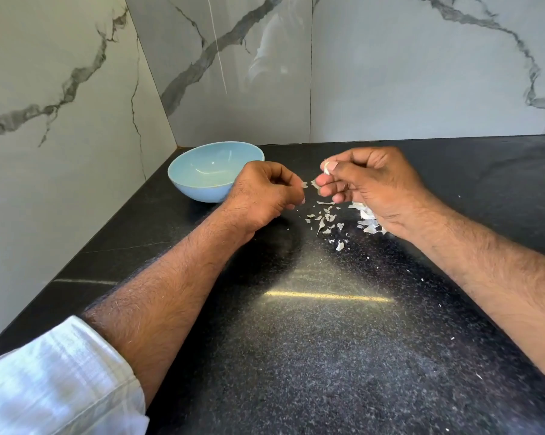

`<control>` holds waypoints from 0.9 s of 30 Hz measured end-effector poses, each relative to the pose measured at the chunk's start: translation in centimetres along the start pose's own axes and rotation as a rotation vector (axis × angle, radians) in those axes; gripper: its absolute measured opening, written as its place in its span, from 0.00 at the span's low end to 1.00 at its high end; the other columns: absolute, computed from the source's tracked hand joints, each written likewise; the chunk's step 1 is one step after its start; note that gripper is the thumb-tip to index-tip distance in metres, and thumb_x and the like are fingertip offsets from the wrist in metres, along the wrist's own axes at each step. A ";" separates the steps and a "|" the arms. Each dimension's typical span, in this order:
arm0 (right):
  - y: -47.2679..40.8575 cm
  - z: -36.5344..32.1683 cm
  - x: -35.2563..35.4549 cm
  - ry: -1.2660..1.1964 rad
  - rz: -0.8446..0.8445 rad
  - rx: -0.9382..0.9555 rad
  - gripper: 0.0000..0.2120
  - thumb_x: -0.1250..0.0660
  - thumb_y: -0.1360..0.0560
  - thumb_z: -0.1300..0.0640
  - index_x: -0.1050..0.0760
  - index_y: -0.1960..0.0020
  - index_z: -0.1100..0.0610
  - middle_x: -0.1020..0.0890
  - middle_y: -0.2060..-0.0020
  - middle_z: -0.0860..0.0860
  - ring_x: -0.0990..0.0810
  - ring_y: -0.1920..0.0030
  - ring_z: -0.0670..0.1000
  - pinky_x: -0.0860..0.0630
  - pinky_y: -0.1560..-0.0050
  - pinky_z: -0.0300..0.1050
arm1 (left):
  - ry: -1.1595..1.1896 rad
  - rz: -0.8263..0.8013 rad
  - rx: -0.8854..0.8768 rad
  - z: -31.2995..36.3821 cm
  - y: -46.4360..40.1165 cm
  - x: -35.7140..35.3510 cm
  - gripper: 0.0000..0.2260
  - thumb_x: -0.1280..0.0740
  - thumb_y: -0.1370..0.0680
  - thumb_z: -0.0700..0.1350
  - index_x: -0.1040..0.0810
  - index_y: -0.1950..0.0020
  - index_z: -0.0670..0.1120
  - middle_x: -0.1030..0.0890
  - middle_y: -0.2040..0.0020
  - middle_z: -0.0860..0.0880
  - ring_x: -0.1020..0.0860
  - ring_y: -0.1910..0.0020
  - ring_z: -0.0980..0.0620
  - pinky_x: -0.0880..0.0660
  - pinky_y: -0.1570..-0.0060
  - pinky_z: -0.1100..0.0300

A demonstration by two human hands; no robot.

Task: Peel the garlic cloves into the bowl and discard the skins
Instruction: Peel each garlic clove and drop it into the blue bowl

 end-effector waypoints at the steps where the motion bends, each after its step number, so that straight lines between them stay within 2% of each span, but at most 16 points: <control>1: 0.1 0.1 -0.1 -0.034 -0.010 -0.033 0.07 0.29 0.20 0.64 0.17 0.44 0.66 0.12 0.56 0.61 0.12 0.57 0.57 0.17 0.57 0.48 | -0.014 -0.005 -0.007 -0.1 -0.1 0.1 0.08 0.23 0.27 0.34 0.18 0.51 0.43 0.13 0.56 0.39 0.18 0.63 0.52 0.24 0.68 0.62; 4: 0.0 0.5 -0.1 -0.088 -0.040 -0.078 0.08 0.26 0.22 0.64 0.17 0.44 0.65 0.12 0.55 0.62 0.13 0.55 0.57 0.17 0.54 0.48 | -0.014 0.012 -0.054 0.0 -0.3 0.4 0.09 0.21 0.25 0.41 0.21 0.54 0.44 0.14 0.57 0.37 0.17 0.63 0.49 0.25 0.69 0.60; 6: -0.1 0.7 0.0 -0.088 -0.064 -0.088 0.09 0.24 0.25 0.66 0.16 0.44 0.64 0.12 0.53 0.62 0.13 0.54 0.56 0.17 0.51 0.48 | -0.040 0.028 -0.095 -0.1 -0.6 0.4 0.11 0.22 0.22 0.48 0.19 0.59 0.45 0.14 0.57 0.37 0.19 0.62 0.49 0.24 0.65 0.59; 7: -0.1 0.8 0.0 -0.080 -0.073 -0.093 0.10 0.24 0.26 0.67 0.15 0.44 0.63 0.12 0.53 0.62 0.13 0.53 0.56 0.17 0.49 0.48 | -0.071 0.037 -0.119 -0.2 -0.7 0.4 0.10 0.22 0.21 0.48 0.17 0.58 0.45 0.14 0.56 0.38 0.20 0.61 0.51 0.24 0.62 0.58; 9: -0.1 0.8 -0.1 -0.071 -0.090 -0.097 0.12 0.23 0.27 0.67 0.16 0.44 0.63 0.12 0.52 0.61 0.13 0.53 0.56 0.17 0.48 0.49 | -0.093 0.015 -0.166 -0.2 -0.7 0.3 0.04 0.23 0.22 0.40 0.16 0.51 0.46 0.13 0.54 0.43 0.20 0.59 0.54 0.23 0.57 0.57; 10: -0.1 0.8 -0.2 -0.071 -0.095 -0.094 0.12 0.23 0.27 0.67 0.16 0.44 0.64 0.12 0.52 0.61 0.13 0.53 0.56 0.17 0.48 0.49 | -0.097 0.003 -0.178 -0.3 -0.8 0.2 0.08 0.23 0.23 0.37 0.17 0.47 0.46 0.13 0.53 0.45 0.19 0.59 0.55 0.22 0.57 0.58; 12: -0.1 0.7 -0.2 -0.066 -0.095 -0.081 0.12 0.23 0.27 0.67 0.16 0.44 0.64 0.12 0.53 0.62 0.13 0.54 0.57 0.17 0.49 0.49 | -0.113 0.006 -0.207 -0.3 -0.8 0.2 0.10 0.20 0.24 0.41 0.19 0.48 0.46 0.14 0.56 0.51 0.21 0.63 0.57 0.23 0.62 0.62; 15: -0.1 0.7 0.1 -0.030 -0.073 -0.057 0.11 0.23 0.27 0.67 0.16 0.45 0.64 0.12 0.55 0.62 0.13 0.55 0.57 0.16 0.50 0.49 | -0.147 0.020 -0.244 0.1 -0.5 0.0 0.08 0.21 0.23 0.50 0.14 0.54 0.47 0.18 0.66 0.56 0.26 0.69 0.61 0.28 0.66 0.68; 19: 0.0 0.5 -0.1 0.086 -0.055 0.001 0.09 0.22 0.26 0.65 0.15 0.47 0.62 0.12 0.58 0.59 0.12 0.57 0.56 0.16 0.57 0.44 | -0.118 0.023 -0.324 0.5 -0.3 0.1 0.03 0.21 0.22 0.45 0.12 0.52 0.47 0.13 0.60 0.50 0.22 0.64 0.58 0.24 0.61 0.63; 23: 0.1 0.4 -0.2 0.232 -0.027 0.069 0.05 0.22 0.25 0.63 0.15 0.49 0.59 0.12 0.61 0.56 0.11 0.59 0.56 0.15 0.60 0.43 | -0.199 0.065 -0.352 0.6 -0.4 0.3 0.03 0.22 0.22 0.46 0.12 0.52 0.48 0.13 0.61 0.49 0.21 0.65 0.54 0.22 0.62 0.58; 27: 0.3 -0.1 -0.4 0.366 0.012 0.157 0.04 0.22 0.25 0.61 0.15 0.50 0.59 0.12 0.63 0.53 0.11 0.62 0.51 0.14 0.59 0.50 | -0.303 0.088 -0.389 0.7 -0.4 0.2 0.02 0.23 0.21 0.46 0.12 0.53 0.49 0.16 0.65 0.54 0.26 0.71 0.62 0.30 0.68 0.70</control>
Point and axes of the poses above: each hand's wrist, its own y-axis away from the middle knuckle, its own x-axis out of the back of the hand, z = x × y, the point moved 4 cm from there along -y, towards the middle knuckle
